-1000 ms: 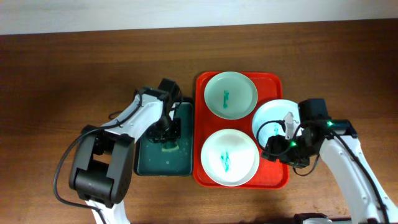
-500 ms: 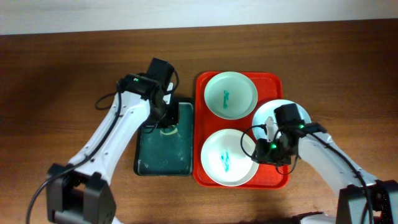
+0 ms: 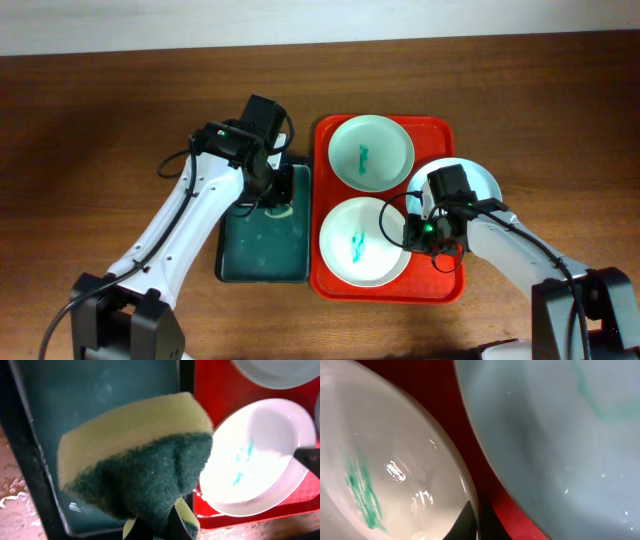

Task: Clean dirty plates on tray and stack at the side
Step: 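Scrub the held plate with the sponge in the left gripper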

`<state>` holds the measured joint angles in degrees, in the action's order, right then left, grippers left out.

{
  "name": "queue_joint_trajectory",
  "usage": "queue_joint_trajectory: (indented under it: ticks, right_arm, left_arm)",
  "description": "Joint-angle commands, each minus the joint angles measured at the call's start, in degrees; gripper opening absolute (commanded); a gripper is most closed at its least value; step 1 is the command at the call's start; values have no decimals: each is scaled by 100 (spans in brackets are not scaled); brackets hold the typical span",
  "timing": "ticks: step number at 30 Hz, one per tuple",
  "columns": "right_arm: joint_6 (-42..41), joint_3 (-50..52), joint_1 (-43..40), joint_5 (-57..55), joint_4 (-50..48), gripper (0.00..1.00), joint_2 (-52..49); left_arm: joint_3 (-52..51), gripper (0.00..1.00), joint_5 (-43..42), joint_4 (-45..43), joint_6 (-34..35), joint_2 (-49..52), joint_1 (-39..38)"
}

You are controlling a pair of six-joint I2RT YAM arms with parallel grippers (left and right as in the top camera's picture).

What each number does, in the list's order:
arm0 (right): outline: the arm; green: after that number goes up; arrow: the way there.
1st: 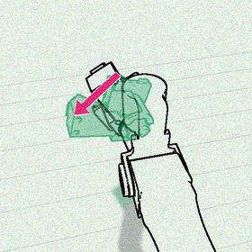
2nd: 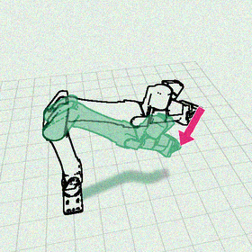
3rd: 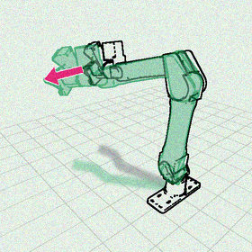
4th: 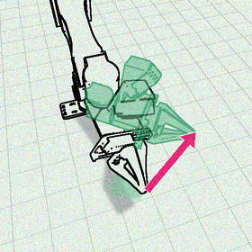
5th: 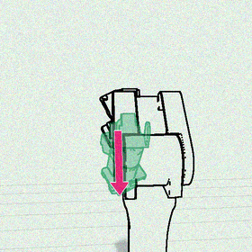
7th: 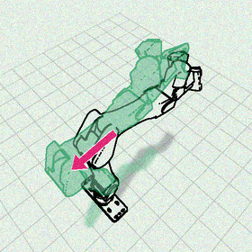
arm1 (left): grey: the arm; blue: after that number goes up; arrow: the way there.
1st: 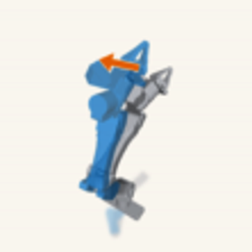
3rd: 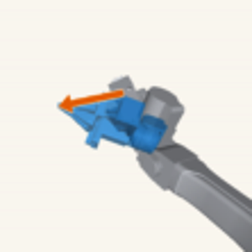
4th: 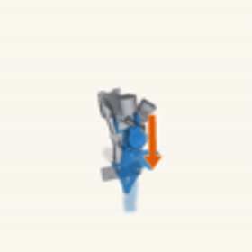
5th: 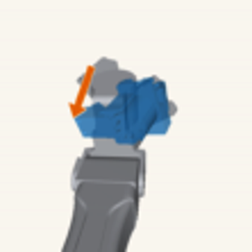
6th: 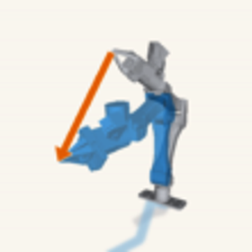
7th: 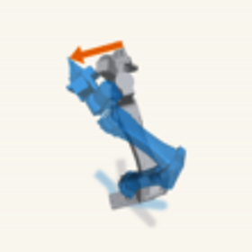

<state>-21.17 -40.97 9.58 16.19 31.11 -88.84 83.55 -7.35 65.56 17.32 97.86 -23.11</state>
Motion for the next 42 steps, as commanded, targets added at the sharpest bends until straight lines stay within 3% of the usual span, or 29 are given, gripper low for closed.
queue_joint_trajectory:
  ticks: [1, 7, 15, 19, 22, 28, 31, 35, 39, 42]
  right_arm:
    - [-992, 44, 4, -337, 39, 4, -107]
    - [-841, 42, 7, -337, 107, 5, -109]
    - [-778, 42, 11, -337, 160, 5, -109]
    - [-778, 42, 11, -339, 164, 5, -109]
    - [-778, 42, 11, -337, 186, 5, -109]
    - [-778, 42, 11, -339, 212, 5, -109]
    - [-776, 42, 11, -339, 225, 5, -109]
    - [-776, 42, 11, -341, 227, 5, -109]
    - [-776, 42, 11, -341, 232, 5, -109]
    - [-758, 42, 11, -341, 260, 5, -109]
  left_arm:
    - [52, 0, -367, -339, 83, -116, -334]
    - [-195, 0, -667, -1322, 199, 428, -1305]
    - [-192, 0, -2229, -2157, 304, 2116, -1961]
    - [-192, 0, -1386, -2109, 304, 2490, -1921]
    - [-76, 0, 79, -1478, 824, 2490, -1794]
    - [210, 0, 778, -831, 881, 2490, -1375]
    - [232, 0, 260, -1084, 879, 2492, -1307]
    - [157, 0, -1611, -1985, 876, 2509, -1580]
    - [157, 0, -1707, -2107, 616, 2514, -2044]
    - [157, 0, -1687, -2022, 616, 2514, -1967]
